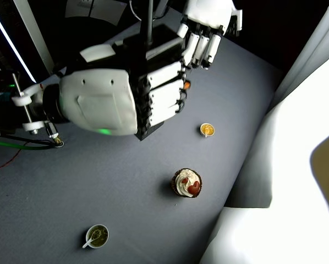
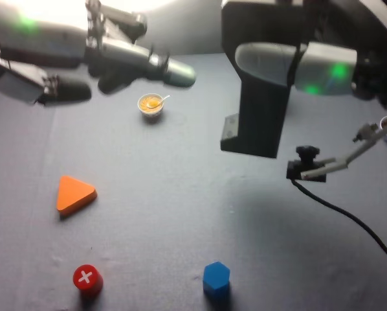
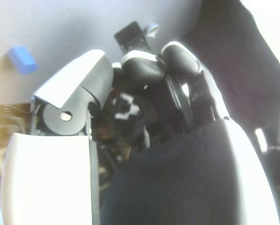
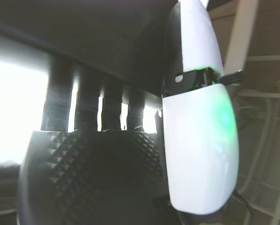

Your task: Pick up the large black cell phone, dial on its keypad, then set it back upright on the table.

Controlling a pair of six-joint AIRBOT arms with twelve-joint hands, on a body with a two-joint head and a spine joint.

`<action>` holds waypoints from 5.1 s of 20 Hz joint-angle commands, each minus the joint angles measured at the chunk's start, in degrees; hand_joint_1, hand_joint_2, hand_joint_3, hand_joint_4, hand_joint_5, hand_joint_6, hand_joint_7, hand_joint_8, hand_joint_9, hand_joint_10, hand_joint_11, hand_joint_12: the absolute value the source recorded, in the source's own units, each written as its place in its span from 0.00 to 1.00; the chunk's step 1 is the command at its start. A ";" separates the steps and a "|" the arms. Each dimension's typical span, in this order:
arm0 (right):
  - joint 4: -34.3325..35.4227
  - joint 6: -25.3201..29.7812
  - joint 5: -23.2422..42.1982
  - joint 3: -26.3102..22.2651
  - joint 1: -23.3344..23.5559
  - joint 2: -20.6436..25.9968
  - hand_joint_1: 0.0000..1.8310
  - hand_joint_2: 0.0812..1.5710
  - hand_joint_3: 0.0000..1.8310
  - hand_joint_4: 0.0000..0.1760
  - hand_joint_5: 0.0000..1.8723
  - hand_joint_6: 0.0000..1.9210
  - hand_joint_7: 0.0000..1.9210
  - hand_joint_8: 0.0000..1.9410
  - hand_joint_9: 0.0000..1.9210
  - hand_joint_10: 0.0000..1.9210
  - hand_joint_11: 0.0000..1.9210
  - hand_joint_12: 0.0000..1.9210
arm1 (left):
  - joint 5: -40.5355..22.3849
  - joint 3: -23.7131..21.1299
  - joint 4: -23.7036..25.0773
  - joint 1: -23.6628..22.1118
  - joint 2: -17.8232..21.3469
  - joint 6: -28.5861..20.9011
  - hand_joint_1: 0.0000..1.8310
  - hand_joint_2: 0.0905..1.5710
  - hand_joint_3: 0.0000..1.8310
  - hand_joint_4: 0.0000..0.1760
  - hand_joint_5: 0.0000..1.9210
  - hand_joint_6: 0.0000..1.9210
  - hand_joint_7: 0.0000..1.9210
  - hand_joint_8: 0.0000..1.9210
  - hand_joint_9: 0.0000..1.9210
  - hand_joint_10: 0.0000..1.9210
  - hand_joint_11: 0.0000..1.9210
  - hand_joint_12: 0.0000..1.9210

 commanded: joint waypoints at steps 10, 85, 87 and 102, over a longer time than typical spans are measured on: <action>0.25 3.96 10.84 3.93 -1.91 -3.14 0.73 0.76 0.00 0.00 0.46 0.51 0.36 0.75 0.38 0.81 0.39 0.79 | -13.65 2.03 -5.11 -0.85 0.81 -0.39 0.73 0.71 0.18 0.34 0.05 0.00 0.32 0.86 0.33 1.00 0.27 1.00; -10.15 12.97 21.03 11.73 -14.60 -4.37 0.43 0.62 0.00 0.00 0.22 0.00 0.20 0.00 0.18 0.00 0.00 0.52 | 14.89 -3.94 -9.41 1.99 1.38 -61.63 0.00 0.75 0.00 0.00 0.15 0.00 0.16 0.00 0.13 0.00 0.00 0.25; -10.15 12.97 21.03 11.77 -14.59 -4.37 0.42 0.59 0.00 0.05 0.20 0.00 0.17 0.00 0.16 0.00 0.00 0.46 | 14.89 -3.94 -9.41 1.99 1.38 -61.63 0.01 0.75 0.00 0.00 0.14 0.00 0.15 0.00 0.12 0.00 0.00 0.24; -9.83 12.54 23.63 9.47 -18.54 -1.17 0.15 0.51 0.00 0.52 0.00 0.00 0.00 0.00 0.00 0.00 0.00 0.01 | 14.92 -3.97 -9.43 2.02 1.54 -61.61 0.01 0.75 0.00 0.00 0.16 0.00 0.16 0.00 0.13 0.00 0.00 0.25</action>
